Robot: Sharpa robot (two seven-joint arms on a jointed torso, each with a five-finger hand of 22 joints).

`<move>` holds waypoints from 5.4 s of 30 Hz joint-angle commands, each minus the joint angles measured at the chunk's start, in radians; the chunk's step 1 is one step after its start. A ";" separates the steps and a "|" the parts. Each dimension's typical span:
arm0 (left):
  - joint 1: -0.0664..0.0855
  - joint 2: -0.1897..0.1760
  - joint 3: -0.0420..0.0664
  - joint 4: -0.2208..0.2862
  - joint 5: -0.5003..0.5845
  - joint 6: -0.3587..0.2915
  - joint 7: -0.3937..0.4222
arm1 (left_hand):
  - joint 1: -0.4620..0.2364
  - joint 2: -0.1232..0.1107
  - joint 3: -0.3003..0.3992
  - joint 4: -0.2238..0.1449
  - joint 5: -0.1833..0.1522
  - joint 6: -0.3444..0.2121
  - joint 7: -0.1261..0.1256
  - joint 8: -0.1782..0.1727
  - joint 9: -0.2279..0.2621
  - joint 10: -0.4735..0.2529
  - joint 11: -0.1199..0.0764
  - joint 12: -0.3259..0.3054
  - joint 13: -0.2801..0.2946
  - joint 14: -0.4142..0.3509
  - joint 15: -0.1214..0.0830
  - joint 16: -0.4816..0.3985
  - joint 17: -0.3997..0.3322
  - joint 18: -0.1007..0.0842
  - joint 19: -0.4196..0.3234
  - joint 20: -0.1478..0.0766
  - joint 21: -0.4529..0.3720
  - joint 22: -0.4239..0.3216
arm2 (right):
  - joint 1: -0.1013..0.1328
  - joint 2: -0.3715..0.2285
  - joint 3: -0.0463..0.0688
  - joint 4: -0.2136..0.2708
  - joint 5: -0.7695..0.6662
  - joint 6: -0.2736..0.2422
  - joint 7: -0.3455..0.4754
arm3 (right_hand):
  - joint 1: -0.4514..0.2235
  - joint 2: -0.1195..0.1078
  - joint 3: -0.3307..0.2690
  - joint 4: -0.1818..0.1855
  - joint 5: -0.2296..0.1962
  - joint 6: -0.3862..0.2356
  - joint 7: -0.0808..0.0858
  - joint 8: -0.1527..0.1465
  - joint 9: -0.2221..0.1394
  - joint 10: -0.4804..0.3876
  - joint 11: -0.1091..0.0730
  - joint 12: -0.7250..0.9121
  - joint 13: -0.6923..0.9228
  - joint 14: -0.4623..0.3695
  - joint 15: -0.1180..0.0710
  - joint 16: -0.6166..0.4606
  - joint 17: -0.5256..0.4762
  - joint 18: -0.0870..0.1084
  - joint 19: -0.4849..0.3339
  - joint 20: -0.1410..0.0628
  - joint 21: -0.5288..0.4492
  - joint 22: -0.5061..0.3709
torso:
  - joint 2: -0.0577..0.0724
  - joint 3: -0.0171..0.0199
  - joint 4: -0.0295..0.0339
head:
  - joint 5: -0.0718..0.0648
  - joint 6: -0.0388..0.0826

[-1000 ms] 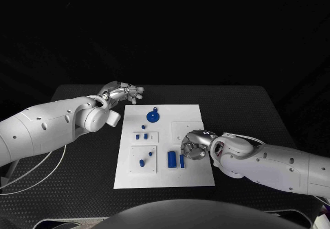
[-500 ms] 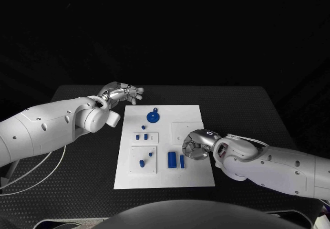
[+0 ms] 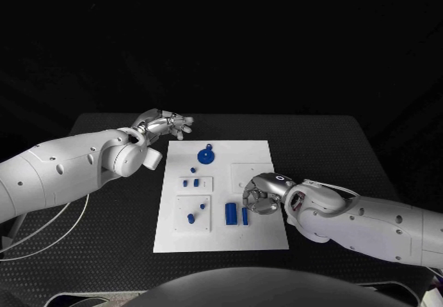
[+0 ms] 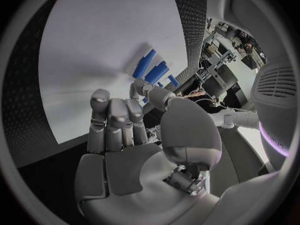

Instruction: Assemble the parts on the task board

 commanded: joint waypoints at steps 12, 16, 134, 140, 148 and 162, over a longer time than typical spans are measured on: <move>0.003 -0.001 0.001 0.005 -0.006 0.012 0.005 | -0.005 0.000 -0.001 0.006 -0.004 -0.009 -0.001 -0.006 -0.002 -0.008 0.002 -0.005 -0.002 -0.005 0.003 -0.005 0.001 -0.012 -0.008 -0.050 -0.004 0.002 | -0.001 0.016 0.000 -0.009 0.009 0.047 0.008 | 0.002 -0.010 0.001 0.006 -0.006 0.005 -0.002 0.006 -0.002 -0.002 -0.002 -0.003 0.001 0.001 -0.009 -0.004 -0.001 0.031 0.007 -0.002 0.003 0.009 | 0.001 0.0006 0.0002 | 0.002 -0.004; 0.003 -0.001 0.001 0.005 -0.006 0.011 0.005 | -0.005 0.000 -0.001 0.006 -0.004 -0.009 0.000 -0.006 -0.002 -0.008 0.002 -0.005 -0.002 -0.005 0.003 -0.005 0.001 -0.012 -0.008 -0.050 -0.004 0.002 | -0.001 0.018 0.000 -0.011 0.009 0.055 0.008 | 0.002 -0.009 0.001 0.006 -0.006 0.004 -0.002 0.006 -0.002 -0.003 -0.002 -0.004 0.000 0.001 -0.009 -0.004 -0.002 0.031 0.007 -0.002 0.003 0.009 | 0.001 0.0004 -0.0001 | 0.002 -0.004; 0.003 0.002 0.001 0.001 -0.010 0.018 -0.004 | -0.004 0.001 -0.001 0.011 -0.005 -0.013 0.001 -0.007 -0.003 -0.010 0.003 -0.005 -0.002 -0.006 0.003 -0.007 0.003 -0.013 -0.009 -0.050 -0.005 0.002 | -0.025 0.010 -0.001 -0.032 -0.114 -0.020 0.044 | 0.052 -0.045 -0.025 0.009 -0.009 0.022 -0.008 0.038 0.022 0.043 -0.009 0.041 0.053 -0.001 -0.014 0.003 -0.003 0.031 0.012 -0.011 0.005 0.007 | 0.000 -0.0001 -0.0005 | 0.004 -0.004; 0.003 0.005 0.001 -0.004 -0.010 0.014 -0.001 | -0.004 0.000 -0.001 0.011 -0.005 -0.013 0.001 -0.007 -0.003 -0.010 0.003 -0.005 -0.002 -0.006 0.003 -0.007 0.003 -0.013 -0.009 -0.050 -0.005 0.002 | -0.012 -0.020 0.017 -0.010 0.002 -0.062 0.085 | -0.025 -0.081 -0.081 0.050 -0.008 0.008 -0.010 0.030 0.020 0.030 -0.010 0.026 0.043 -0.001 -0.015 0.003 -0.004 0.031 0.015 -0.006 0.009 0.008 | -0.002 -0.0009 -0.0012 | 0.004 -0.004; 0.003 0.015 0.001 -0.026 0.004 0.001 0.005 | -0.005 0.000 -0.001 0.012 -0.005 -0.013 0.002 -0.007 -0.003 -0.011 0.003 -0.005 -0.002 -0.006 0.004 -0.007 0.003 -0.013 -0.009 -0.050 -0.005 0.002 | 0.057 -0.044 0.052 -0.011 0.273 -0.109 0.165 | -0.105 -0.065 -0.245 0.053 0.031 -0.043 0.002 0.008 0.026 -0.005 0.001 -0.006 0.028 -0.009 -0.014 0.000 -0.004 0.031 0.002 -0.022 -0.003 0.004 | -0.007 -0.0023 -0.0033 | 0.002 0.021; 0.003 0.067 0.002 -0.134 0.108 -0.058 0.051 | 0.017 0.008 0.004 0.002 -0.001 -0.005 -0.001 -0.001 -0.001 -0.007 0.002 -0.003 -0.001 -0.022 0.010 -0.026 -0.003 -0.012 -0.010 -0.046 -0.005 0.003 | 0.117 0.103 0.118 -0.435 0.890 0.007 0.339 | -0.106 0.024 -0.324 -0.021 0.131 -0.124 0.032 -0.036 0.019 -0.114 0.030 -0.125 -0.050 -0.052 0.012 -0.033 -0.010 0.031 -0.058 0.005 -0.037 0.005 | -0.036 -0.0112 -0.0073 | -0.009 0.120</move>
